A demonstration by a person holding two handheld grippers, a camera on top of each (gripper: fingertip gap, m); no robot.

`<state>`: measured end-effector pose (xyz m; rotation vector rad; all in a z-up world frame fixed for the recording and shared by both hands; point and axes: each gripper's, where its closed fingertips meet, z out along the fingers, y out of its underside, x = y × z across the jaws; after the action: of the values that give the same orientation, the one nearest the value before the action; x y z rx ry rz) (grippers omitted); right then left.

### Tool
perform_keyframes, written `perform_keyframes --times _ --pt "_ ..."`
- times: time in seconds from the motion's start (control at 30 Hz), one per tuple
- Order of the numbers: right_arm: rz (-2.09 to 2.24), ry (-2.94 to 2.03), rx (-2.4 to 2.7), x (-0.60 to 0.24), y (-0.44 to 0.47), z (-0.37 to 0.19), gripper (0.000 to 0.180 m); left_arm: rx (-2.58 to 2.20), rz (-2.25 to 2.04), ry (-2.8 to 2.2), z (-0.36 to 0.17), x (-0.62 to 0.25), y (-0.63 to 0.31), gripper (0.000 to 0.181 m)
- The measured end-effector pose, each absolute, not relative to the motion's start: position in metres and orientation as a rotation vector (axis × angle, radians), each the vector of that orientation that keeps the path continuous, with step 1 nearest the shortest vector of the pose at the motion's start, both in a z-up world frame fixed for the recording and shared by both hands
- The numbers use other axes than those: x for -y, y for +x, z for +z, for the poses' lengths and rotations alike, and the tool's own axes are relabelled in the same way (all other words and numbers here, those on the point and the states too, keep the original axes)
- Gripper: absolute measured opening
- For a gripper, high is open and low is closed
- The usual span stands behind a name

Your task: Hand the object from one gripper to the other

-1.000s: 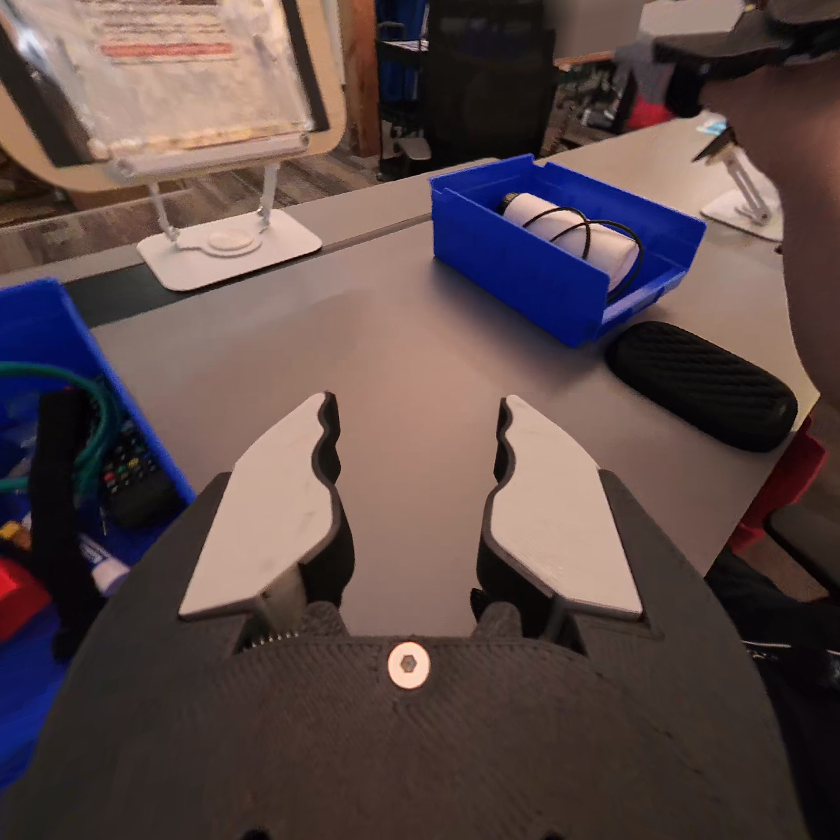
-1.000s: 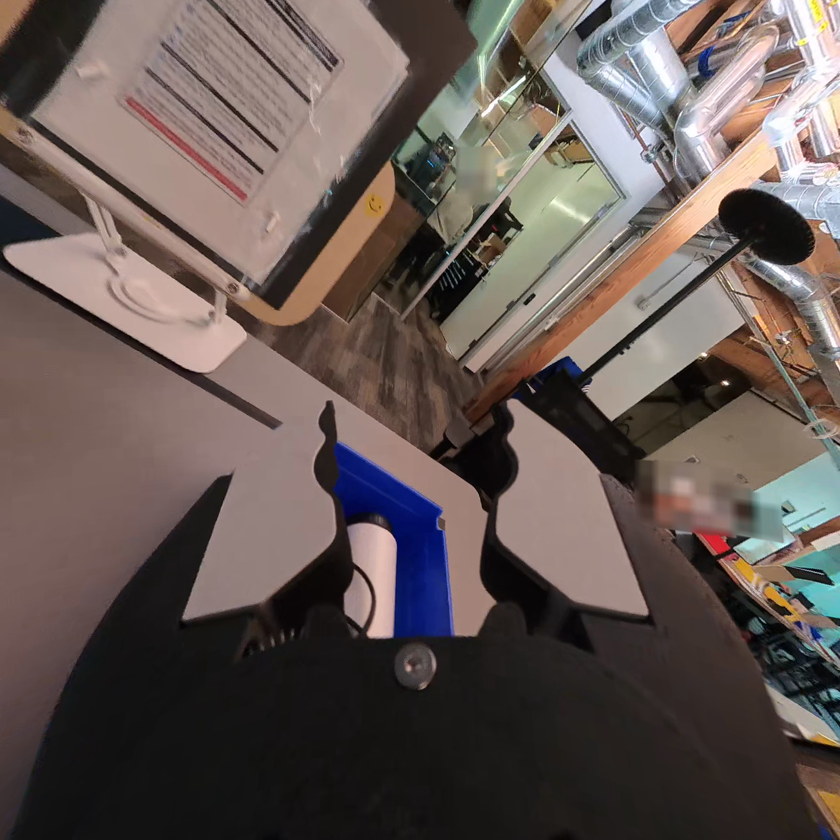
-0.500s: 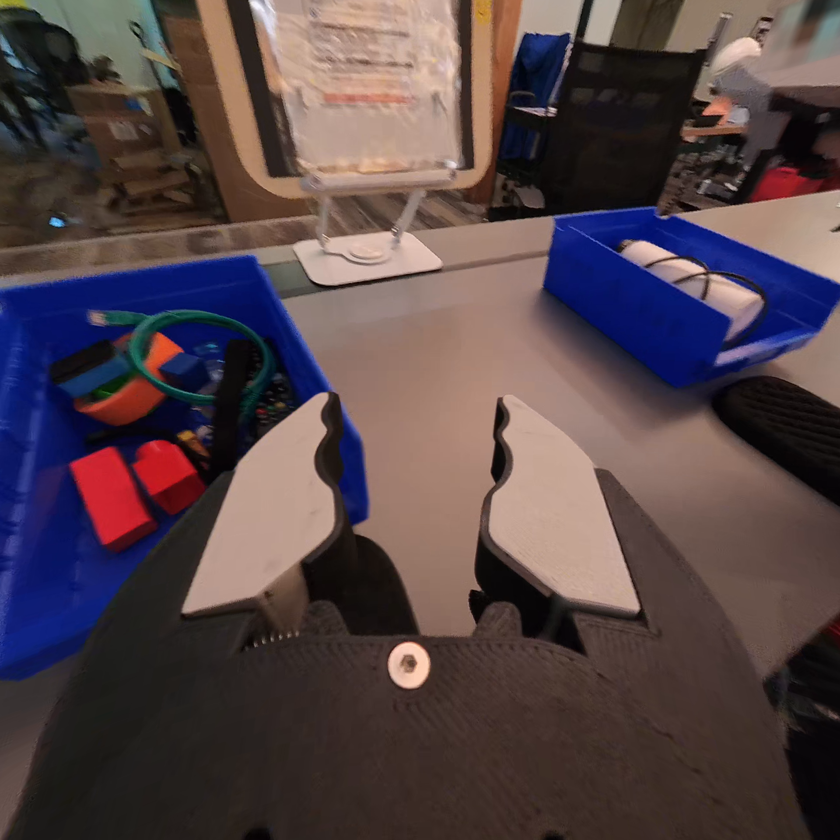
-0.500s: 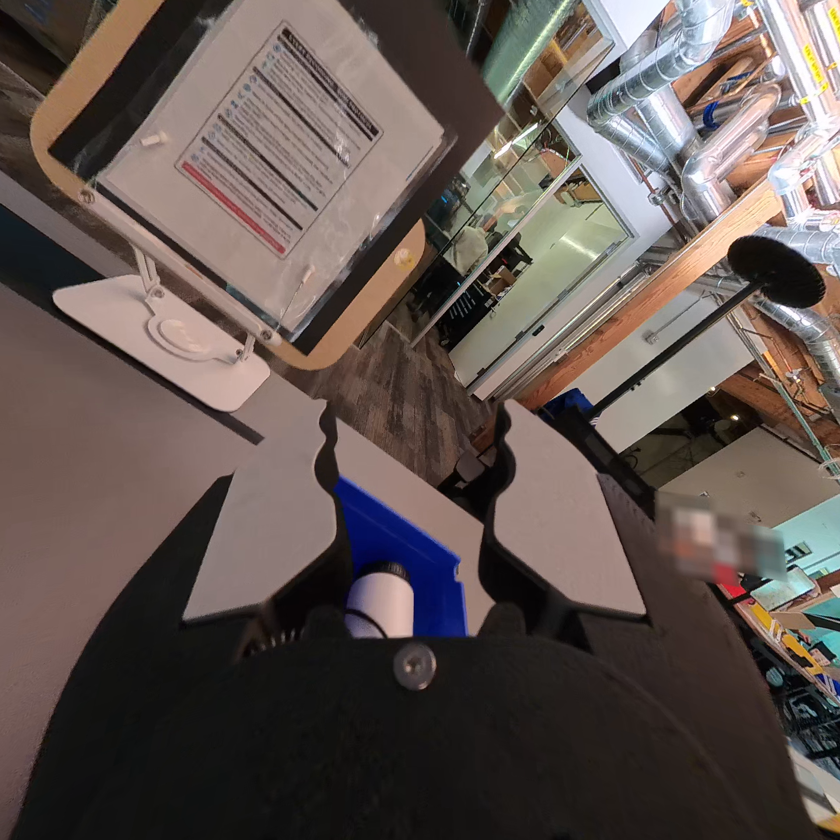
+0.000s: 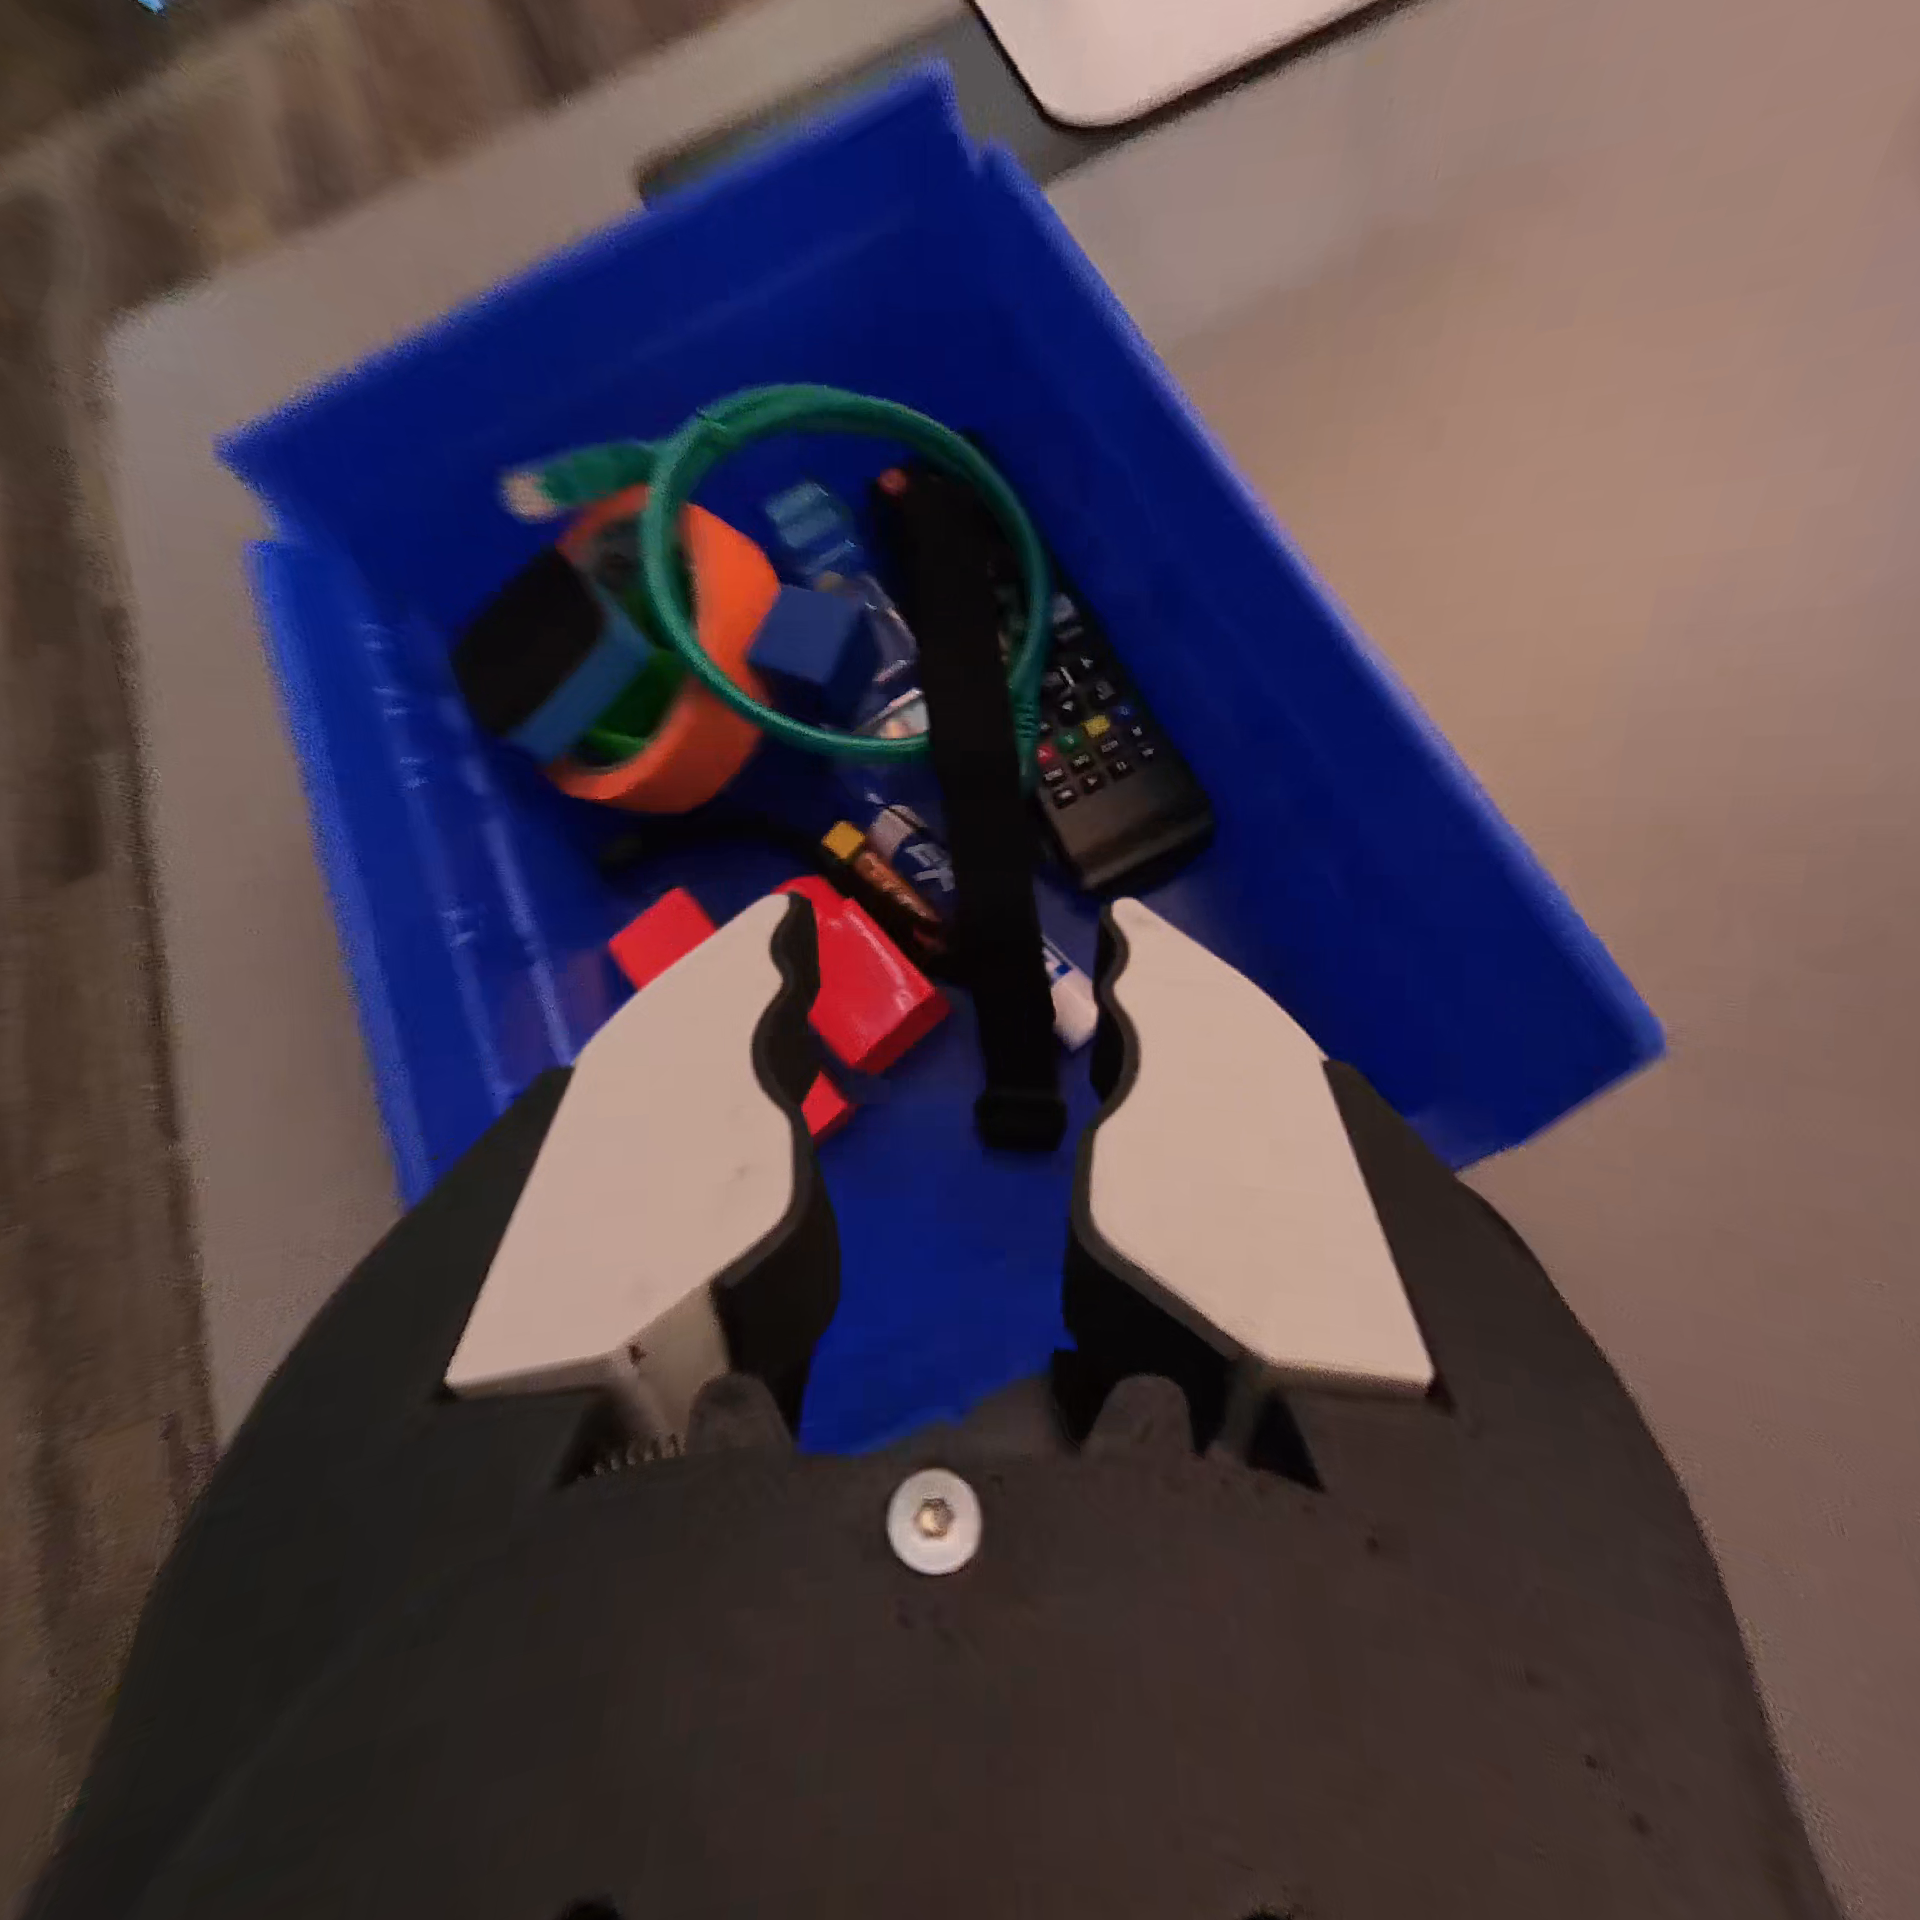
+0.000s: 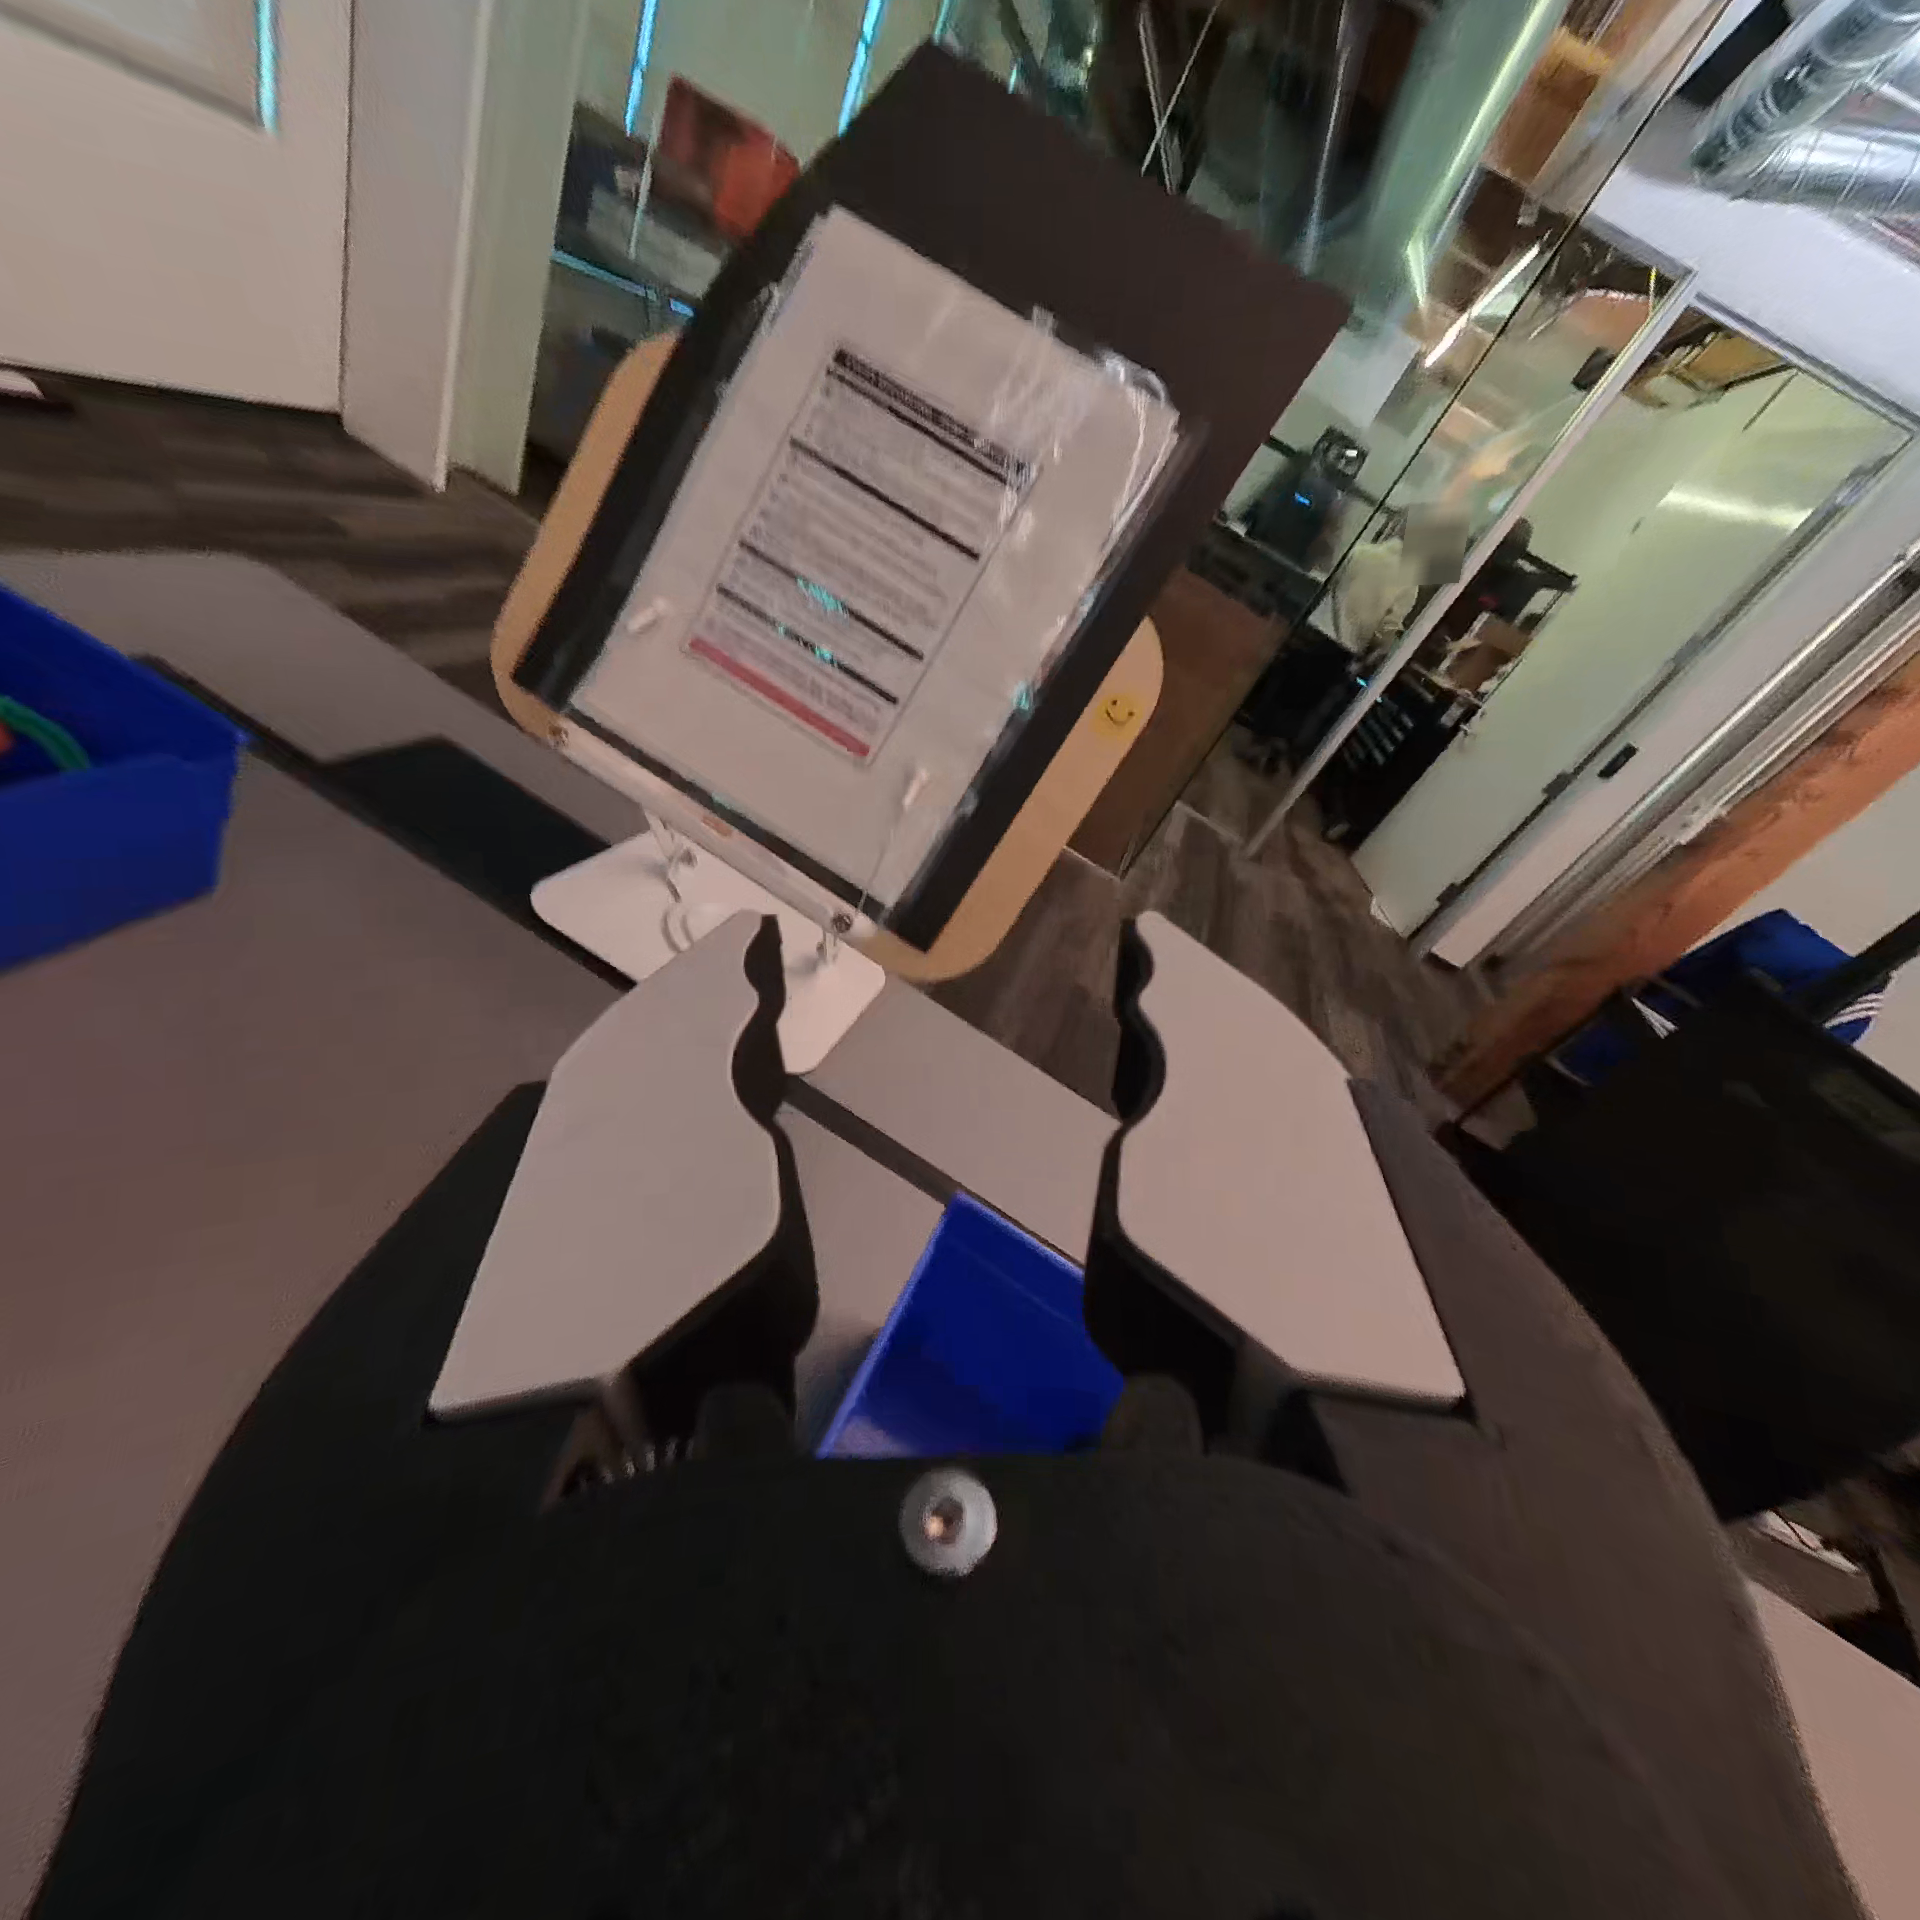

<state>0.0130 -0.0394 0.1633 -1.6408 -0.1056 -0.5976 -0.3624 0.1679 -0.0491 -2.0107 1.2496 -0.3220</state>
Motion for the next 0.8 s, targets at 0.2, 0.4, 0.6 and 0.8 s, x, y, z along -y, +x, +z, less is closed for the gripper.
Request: perform_keyframes --times 0.2,0.4,0.6,0.8 --pt "-0.625 -1.718 0.138 0.036 0.027 0.143 0.062 -1.416 -0.286 -2.237 -0.111 -0.175 -0.338 0.041" --pt "-0.654 -1.714 0.188 0.037 0.024 0.143 0.061 -1.464 -0.039 -2.199 -0.120 -0.190 -0.347 0.022" --pt "-0.709 -1.660 0.297 0.030 0.001 0.146 0.061 -1.313 -0.177 -2.019 -0.039 -0.181 -0.334 0.021" --pt "-0.670 -1.595 0.487 0.016 -0.045 0.139 0.062 -1.263 -0.455 -1.747 0.066 -0.131 -0.296 0.020"
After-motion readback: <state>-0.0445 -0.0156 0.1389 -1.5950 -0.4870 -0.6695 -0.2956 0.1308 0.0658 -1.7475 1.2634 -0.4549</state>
